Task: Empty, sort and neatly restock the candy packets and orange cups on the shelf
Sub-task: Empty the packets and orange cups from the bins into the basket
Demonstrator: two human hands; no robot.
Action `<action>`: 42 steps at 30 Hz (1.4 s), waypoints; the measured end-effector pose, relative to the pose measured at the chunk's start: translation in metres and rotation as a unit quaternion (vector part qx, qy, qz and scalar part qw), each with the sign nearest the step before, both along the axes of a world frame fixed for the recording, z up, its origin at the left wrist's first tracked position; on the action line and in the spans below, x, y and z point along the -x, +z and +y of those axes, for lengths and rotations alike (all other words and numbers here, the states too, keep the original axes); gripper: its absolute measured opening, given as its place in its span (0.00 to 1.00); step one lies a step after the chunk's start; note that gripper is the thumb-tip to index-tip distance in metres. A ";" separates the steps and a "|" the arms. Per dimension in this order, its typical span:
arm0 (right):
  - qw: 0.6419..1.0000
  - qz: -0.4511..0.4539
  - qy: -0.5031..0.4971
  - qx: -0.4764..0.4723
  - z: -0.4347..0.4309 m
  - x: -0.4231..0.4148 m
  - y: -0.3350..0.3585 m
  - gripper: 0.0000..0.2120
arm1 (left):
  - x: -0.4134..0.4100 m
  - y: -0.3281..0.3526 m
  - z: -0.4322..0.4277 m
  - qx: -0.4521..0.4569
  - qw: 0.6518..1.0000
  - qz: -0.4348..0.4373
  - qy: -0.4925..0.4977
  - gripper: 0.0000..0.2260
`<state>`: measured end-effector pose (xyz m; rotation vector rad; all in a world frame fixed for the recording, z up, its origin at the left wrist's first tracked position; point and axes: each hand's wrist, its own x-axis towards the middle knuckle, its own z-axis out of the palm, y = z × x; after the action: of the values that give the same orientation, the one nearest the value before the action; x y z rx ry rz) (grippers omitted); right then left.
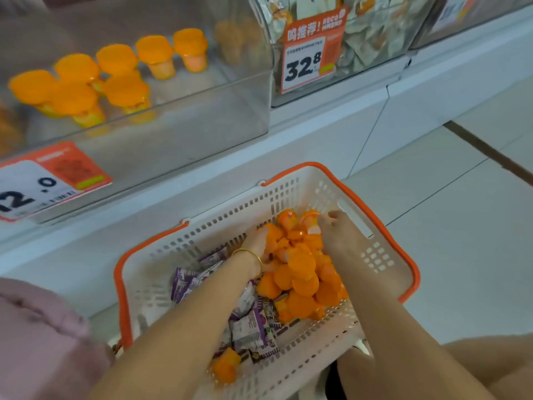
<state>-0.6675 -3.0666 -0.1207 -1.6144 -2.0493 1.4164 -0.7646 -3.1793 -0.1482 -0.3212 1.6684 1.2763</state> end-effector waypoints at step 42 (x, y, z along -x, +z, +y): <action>0.725 -0.193 0.523 -0.404 -0.033 0.283 0.222 0.29 | 0.238 0.220 -0.109 0.402 0.707 0.537 -0.223 0.23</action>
<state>-0.9504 -3.1000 0.1010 -0.3024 -3.3271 0.0245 -1.0024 -3.2884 0.0719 0.4466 3.0244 0.1751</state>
